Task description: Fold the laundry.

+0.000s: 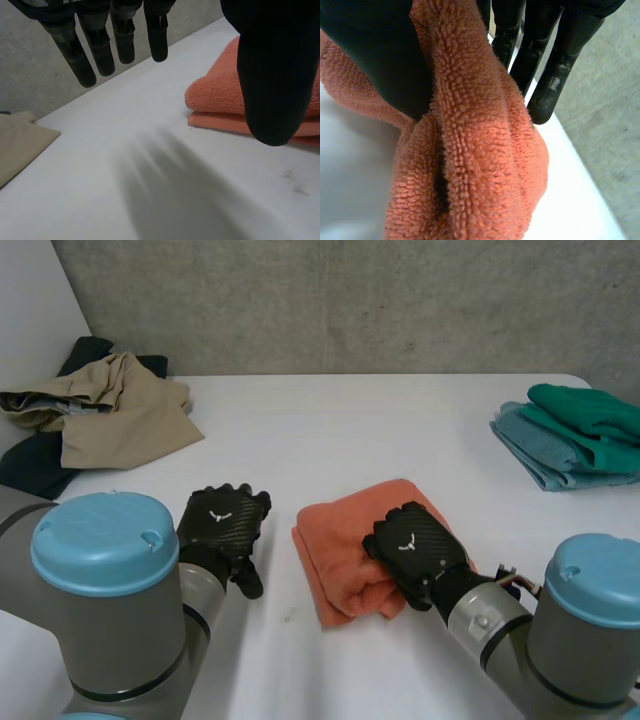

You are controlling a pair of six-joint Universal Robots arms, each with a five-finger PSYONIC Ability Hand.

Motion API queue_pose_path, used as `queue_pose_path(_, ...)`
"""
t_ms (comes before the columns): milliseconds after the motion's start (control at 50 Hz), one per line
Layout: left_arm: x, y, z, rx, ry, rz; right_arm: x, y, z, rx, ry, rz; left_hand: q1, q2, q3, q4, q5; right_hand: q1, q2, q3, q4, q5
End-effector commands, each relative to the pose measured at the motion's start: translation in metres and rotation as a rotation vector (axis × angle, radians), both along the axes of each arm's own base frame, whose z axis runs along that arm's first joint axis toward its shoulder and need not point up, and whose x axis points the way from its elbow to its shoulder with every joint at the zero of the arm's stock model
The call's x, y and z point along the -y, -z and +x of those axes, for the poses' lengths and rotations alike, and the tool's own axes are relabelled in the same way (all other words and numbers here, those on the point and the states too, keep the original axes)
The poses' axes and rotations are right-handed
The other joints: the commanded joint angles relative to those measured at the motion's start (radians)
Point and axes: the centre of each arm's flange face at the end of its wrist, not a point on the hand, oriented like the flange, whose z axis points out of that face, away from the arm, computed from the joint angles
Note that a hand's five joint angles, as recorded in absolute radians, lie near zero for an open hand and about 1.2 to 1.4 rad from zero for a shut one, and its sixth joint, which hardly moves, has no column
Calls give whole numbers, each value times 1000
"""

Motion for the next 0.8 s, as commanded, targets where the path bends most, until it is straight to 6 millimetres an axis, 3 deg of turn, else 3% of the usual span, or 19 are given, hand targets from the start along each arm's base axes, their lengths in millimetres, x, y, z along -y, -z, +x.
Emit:
queue_pose_path(20,8,0,4,-4,-26,-5,26,-24,15,-34,-64,-211,-33,-6,-22,-6,3,538,245,275,213,339)
queue_pose_path(100,13,-2,6,-10,-38,-12,77,-57,9,1,-23,-353,-33,-6,-22,-6,3,538,245,275,213,339)
queue_pose_path(120,14,-2,6,-12,-42,-15,100,-72,2,20,10,-403,-33,-6,-22,-6,3,538,245,275,213,339)
queue_pose_path(260,17,-1,7,-11,-50,-16,185,-129,-22,128,123,-568,-33,-6,-22,-6,3,538,245,275,213,339)
queue_pose_path(280,17,0,8,-12,-52,-15,209,-139,-38,158,174,-590,-33,-6,-22,-6,3,538,245,275,213,339)
queue_pose_path(380,18,1,9,-7,-58,-12,262,-161,-88,263,279,-615,-33,-6,-22,-6,3,538,245,275,213,339)
queue_pose_path(400,19,2,10,-5,-60,-9,277,-160,-105,300,307,-599,-33,-6,-22,-6,3,538,245,275,213,339)
queue_pose_path(460,20,2,10,-8,-63,-10,293,-154,-128,339,338,-569,-33,-6,-22,-6,3,538,245,275,213,339)
queue_pose_path(480,20,2,10,-8,-63,-10,304,-147,-144,361,365,-548,-33,-6,-22,-6,3,538,245,275,213,339)
queue_pose_path(560,20,3,10,-6,-63,-8,320,-110,-174,385,415,-447,-33,-6,-22,-6,3,538,245,275,213,339)
queue_pose_path(700,21,4,10,-10,-63,-13,331,-43,-219,358,412,-285,-33,-6,-22,-6,3,538,245,275,213,339)
queue_pose_path(800,20,4,10,-10,-63,-13,327,-16,-239,346,379,-204,-33,-6,-22,-6,3,538,245,275,213,339)
